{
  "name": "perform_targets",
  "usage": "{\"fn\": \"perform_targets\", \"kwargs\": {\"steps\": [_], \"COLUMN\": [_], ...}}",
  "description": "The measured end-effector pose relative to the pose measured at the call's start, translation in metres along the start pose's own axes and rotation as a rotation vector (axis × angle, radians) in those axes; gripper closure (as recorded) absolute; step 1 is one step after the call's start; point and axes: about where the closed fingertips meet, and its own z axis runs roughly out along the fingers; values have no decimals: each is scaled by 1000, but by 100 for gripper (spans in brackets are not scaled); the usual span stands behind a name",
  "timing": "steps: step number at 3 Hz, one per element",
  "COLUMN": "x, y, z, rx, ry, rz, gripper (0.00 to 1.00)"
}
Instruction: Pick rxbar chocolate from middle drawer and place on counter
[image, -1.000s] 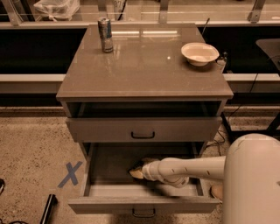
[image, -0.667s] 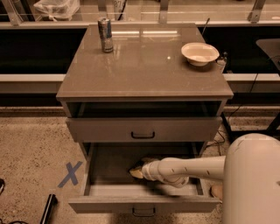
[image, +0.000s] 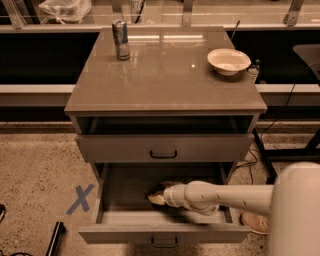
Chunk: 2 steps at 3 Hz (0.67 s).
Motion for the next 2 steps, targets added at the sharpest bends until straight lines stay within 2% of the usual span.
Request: {"fn": "perform_targets", "kwargs": {"steps": [1, 2], "x": [-34, -58], "y": [-12, -19], "z": [-23, -54], "rx": [-72, -112], "ry": [-217, -346], "rz": [-157, -248], "gripper": [100, 100]}}
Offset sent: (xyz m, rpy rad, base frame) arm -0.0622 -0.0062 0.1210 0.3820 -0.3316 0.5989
